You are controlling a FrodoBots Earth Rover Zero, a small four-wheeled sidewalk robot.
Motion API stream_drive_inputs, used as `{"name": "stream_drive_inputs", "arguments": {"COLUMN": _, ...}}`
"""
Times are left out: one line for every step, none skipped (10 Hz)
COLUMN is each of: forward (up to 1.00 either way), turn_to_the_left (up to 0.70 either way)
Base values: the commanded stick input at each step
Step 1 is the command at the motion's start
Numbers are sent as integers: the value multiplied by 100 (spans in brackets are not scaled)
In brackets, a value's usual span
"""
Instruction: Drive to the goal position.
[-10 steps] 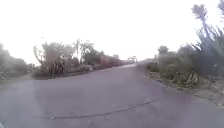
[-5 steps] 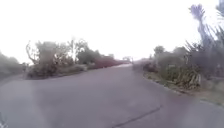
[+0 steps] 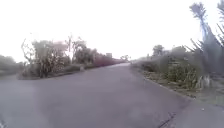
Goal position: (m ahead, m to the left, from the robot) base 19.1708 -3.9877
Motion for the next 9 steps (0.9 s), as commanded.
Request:
{"name": "stream_drive_inputs", "arguments": {"forward": 70, "turn_to_the_left": 0}}
{"name": "stream_drive_inputs", "arguments": {"forward": 70, "turn_to_the_left": 0}}
{"name": "stream_drive_inputs", "arguments": {"forward": 70, "turn_to_the_left": 0}}
{"name": "stream_drive_inputs", "arguments": {"forward": 70, "turn_to_the_left": 0}}
{"name": "stream_drive_inputs", "arguments": {"forward": 70, "turn_to_the_left": 0}}
{"name": "stream_drive_inputs", "arguments": {"forward": 70, "turn_to_the_left": 0}}
{"name": "stream_drive_inputs", "arguments": {"forward": 70, "turn_to_the_left": 0}}
{"name": "stream_drive_inputs", "arguments": {"forward": 70, "turn_to_the_left": 0}}
{"name": "stream_drive_inputs", "arguments": {"forward": 70, "turn_to_the_left": 0}}
